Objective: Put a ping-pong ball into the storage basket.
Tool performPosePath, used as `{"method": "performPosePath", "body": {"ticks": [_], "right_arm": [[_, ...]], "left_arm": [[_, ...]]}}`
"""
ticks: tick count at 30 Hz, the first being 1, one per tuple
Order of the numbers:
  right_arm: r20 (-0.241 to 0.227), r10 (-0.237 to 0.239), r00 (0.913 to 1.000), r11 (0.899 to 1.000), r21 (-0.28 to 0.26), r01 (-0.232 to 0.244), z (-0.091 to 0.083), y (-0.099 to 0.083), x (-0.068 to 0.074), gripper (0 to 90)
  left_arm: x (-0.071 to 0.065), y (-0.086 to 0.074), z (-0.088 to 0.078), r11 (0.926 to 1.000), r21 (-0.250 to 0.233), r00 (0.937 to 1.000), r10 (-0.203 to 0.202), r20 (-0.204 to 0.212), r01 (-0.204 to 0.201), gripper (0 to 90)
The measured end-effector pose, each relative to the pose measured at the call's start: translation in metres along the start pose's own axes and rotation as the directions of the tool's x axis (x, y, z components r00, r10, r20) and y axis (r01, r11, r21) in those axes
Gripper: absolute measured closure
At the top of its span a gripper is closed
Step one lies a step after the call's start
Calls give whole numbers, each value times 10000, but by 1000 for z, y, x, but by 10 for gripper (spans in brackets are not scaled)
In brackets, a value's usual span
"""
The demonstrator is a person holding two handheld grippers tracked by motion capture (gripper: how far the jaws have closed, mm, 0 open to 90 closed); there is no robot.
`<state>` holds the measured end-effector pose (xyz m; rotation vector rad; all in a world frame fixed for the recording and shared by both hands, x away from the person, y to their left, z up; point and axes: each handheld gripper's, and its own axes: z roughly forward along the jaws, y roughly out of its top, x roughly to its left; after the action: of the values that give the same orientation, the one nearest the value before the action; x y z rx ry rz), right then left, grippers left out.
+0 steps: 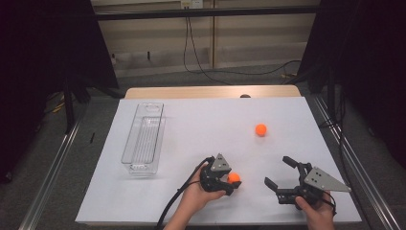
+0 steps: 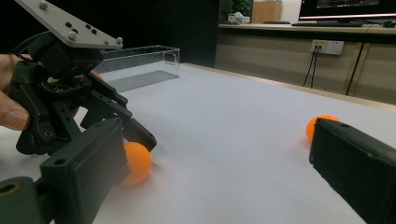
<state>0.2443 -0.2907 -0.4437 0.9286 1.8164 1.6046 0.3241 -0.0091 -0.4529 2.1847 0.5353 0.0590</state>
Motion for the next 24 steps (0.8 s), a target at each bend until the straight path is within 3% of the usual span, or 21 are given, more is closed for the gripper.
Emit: {"method": "performPosePath", "body": {"ticks": [24], "right_arm": [[0, -1, 10000, 10000, -10, 1, 0, 0, 0, 33]], "left_arm": [[-1, 0, 4, 9996, 272, 10000, 32, 81, -34, 495]]}}
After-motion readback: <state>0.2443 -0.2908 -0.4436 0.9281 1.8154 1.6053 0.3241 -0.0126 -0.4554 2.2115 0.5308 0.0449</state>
